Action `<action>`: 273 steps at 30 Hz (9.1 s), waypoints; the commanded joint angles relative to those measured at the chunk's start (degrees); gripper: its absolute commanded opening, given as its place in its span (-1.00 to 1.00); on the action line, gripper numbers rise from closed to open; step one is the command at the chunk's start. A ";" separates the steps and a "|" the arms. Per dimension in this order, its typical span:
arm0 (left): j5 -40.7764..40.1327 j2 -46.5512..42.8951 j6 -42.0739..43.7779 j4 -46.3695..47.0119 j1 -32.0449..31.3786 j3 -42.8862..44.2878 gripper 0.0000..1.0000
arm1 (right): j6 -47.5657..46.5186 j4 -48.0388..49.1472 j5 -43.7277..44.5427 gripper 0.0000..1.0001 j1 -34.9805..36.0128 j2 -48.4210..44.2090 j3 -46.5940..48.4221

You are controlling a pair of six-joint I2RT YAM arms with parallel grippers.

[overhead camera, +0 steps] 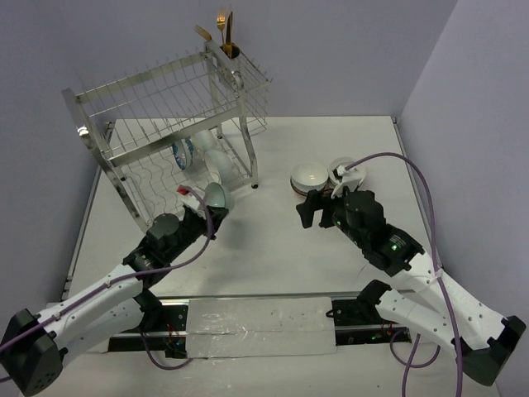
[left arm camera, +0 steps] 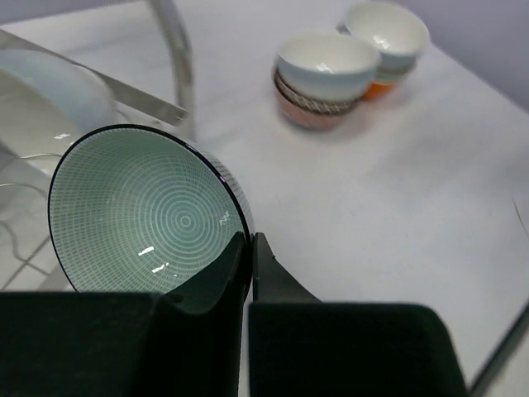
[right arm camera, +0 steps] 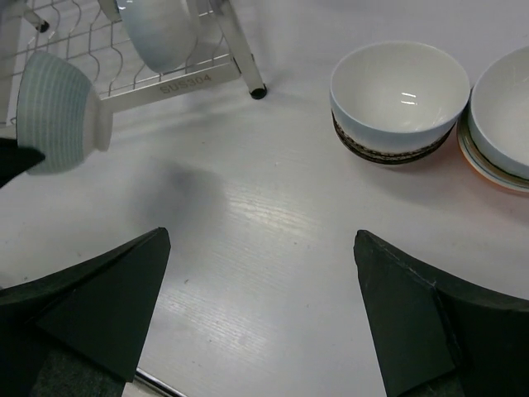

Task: Load the bowls into the dish rack
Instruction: Insert the bowl into the dish rack.

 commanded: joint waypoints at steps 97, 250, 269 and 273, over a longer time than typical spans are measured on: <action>4.34 56.90 -20.82 92.12 41.11 14.09 -1.00 | -0.12 18.70 -13.17 0.94 4.68 -8.36 -15.29; 14.45 62.17 -27.42 92.92 49.29 22.79 -1.00 | -5.39 22.57 -29.09 0.73 4.68 -2.29 -16.78; 14.89 66.13 -29.97 93.09 49.29 24.81 -1.00 | -5.83 22.57 -29.79 0.72 4.68 -0.35 -16.43; 16.03 67.27 -31.02 93.01 49.29 25.34 -1.00 | -5.92 22.57 -29.96 0.71 4.68 -0.09 -16.34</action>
